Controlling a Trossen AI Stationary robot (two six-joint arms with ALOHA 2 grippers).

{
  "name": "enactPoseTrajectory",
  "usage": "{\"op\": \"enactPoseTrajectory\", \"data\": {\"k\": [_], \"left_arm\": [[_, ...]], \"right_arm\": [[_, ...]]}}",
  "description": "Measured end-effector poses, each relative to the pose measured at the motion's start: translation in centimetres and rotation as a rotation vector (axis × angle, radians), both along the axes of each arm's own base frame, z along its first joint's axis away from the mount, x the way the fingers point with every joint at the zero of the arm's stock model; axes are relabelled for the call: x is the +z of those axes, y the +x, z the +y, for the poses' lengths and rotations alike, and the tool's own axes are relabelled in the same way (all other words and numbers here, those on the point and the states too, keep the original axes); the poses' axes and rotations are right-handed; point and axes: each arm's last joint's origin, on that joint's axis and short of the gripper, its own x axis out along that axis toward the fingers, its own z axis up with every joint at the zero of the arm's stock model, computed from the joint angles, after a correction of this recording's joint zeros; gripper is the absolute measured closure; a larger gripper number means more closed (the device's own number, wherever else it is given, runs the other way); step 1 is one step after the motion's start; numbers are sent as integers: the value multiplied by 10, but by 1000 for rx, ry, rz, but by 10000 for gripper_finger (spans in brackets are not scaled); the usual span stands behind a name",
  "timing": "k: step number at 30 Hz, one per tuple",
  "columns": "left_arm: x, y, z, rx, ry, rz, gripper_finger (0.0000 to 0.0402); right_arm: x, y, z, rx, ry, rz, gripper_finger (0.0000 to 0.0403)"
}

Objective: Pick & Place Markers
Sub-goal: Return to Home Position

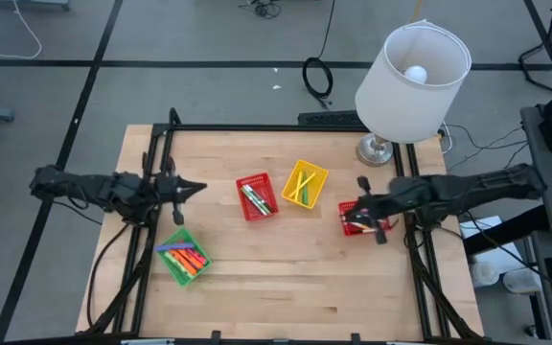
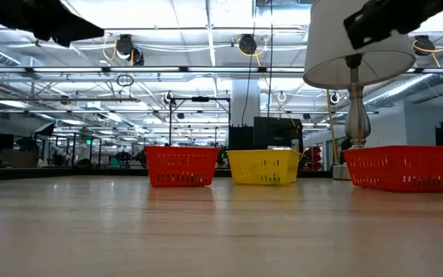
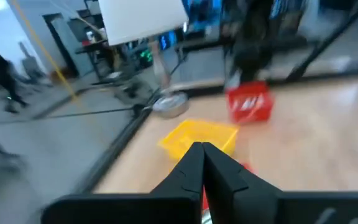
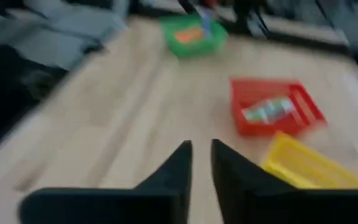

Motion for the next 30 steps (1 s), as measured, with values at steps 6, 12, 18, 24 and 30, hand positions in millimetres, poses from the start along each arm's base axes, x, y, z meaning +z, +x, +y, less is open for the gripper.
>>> {"op": "enactPoseTrajectory", "data": {"k": [6, 12, 18, 24, 30], "left_arm": [[13, -2, 1, -6, 109, 62, 397], [3, -16, 5, 7, 132, -16, 398], [-26, -12, 11, -18, 69, -220, 398], [-36, -16, 17, -23, -28, -204, 400], [-37, -26, 16, -43, 8, -220, 400]], "right_arm": [[-12, -23, -9, 33, 42, -237, 391], [-32, -44, -11, 90, 65, -468, 401], [-48, -47, -19, 50, 83, -591, 402], [-69, -47, -25, 9, 158, -532, 402], [-79, -53, -25, 18, 186, -555, 403]]}}
